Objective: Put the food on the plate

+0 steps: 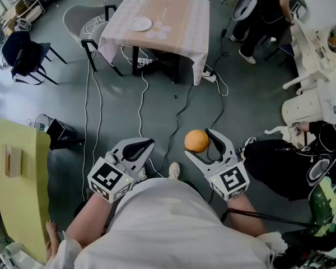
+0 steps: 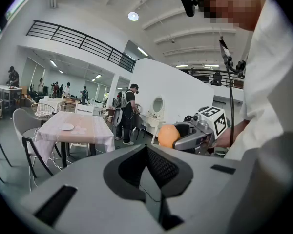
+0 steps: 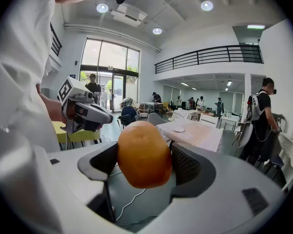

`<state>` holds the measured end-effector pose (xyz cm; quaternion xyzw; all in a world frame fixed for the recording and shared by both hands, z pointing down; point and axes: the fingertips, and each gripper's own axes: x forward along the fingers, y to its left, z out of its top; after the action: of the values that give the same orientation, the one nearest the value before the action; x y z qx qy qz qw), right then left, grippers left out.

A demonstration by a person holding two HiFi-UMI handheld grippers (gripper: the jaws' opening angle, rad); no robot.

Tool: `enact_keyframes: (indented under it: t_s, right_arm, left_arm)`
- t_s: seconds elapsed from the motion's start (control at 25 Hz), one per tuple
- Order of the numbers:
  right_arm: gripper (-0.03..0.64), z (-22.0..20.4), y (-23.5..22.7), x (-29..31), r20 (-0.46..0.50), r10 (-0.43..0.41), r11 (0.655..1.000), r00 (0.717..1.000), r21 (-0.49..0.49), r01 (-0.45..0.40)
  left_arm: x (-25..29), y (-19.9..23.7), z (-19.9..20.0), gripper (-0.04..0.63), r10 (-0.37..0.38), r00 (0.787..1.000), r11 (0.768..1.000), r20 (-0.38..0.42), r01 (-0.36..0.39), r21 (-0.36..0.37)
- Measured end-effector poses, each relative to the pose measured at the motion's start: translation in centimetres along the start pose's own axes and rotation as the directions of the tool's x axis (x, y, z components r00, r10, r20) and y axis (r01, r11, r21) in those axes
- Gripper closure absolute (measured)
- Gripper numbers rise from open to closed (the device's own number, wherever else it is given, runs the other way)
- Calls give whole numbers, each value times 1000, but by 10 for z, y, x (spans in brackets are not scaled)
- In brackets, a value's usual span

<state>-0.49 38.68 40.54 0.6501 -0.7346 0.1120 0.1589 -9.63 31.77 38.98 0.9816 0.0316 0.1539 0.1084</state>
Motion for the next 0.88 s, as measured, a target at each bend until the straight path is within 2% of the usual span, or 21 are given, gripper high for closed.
enact_keyframes:
  t_s: [0.24, 0.68, 0.88]
  right_arm:
    - [255, -9, -18, -8, -4, 7, 1000, 1000, -12, -7]
    - [255, -27, -53, -23, -25, 68, 998, 997, 0, -68]
    - [255, -35, -72, -20, -25, 111, 994, 993, -5, -111]
  left_arm:
    - [21, -10, 2, 586, 5, 1000, 999, -11, -4, 33]
    - [66, -24, 4, 585, 43, 999, 999, -16, -42, 24]
    - [78, -24, 9, 585, 94, 995, 996, -12, -94, 6]
